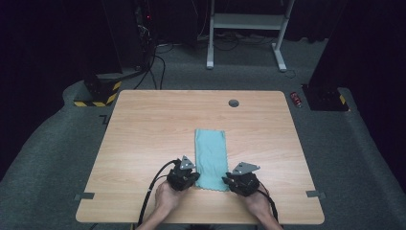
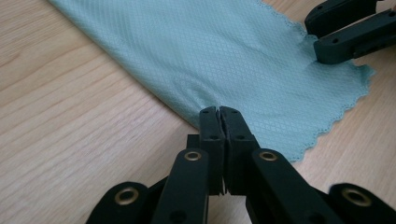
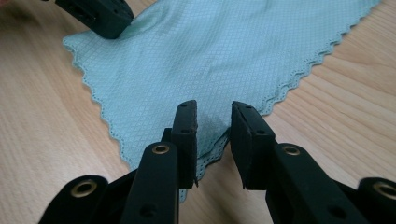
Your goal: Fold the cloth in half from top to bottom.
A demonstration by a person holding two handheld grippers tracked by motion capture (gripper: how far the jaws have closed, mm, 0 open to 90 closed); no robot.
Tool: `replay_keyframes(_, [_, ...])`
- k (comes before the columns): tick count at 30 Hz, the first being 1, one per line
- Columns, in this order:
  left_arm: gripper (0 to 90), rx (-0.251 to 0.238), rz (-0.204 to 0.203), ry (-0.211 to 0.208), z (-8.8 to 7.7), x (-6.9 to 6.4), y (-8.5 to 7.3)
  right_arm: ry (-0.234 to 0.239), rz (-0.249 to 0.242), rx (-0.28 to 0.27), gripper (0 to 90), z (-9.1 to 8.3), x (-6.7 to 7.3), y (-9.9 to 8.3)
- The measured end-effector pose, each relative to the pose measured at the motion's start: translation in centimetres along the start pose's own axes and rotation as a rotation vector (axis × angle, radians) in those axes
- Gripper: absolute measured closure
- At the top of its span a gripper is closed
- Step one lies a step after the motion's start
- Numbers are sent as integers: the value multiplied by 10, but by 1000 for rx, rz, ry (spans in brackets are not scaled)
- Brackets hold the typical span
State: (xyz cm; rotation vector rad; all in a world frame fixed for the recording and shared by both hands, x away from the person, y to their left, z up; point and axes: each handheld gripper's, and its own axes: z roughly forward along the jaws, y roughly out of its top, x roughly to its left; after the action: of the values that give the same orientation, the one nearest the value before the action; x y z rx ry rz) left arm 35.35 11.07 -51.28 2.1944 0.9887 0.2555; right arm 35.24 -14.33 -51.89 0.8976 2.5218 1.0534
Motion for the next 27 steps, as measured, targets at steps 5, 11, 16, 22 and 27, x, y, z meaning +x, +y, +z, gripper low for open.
replay_keyframes(5, [872, 7, -5, -2, -6, 8, -4, 11, -22, 8, 717, 4, 11, 5])
replay_keyframes(11, [693, -33, -26, 20, -6, 7, -6, 29, 2, 2, 680, 5, 9, 6])
replay_keyframes(16, [591, -67, -38, 56, -5, 12, 0, 23, 46, -19, 659, 4, -2, 8])
replay_keyframes(22, [524, -74, -111, 60, 4, 31, 10, 28, 122, -34, 635, 5, -19, 12])
replay_keyframes(27, [495, -88, -123, 84, 13, 47, 21, 7, 172, -42, 628, 6, -34, 17])
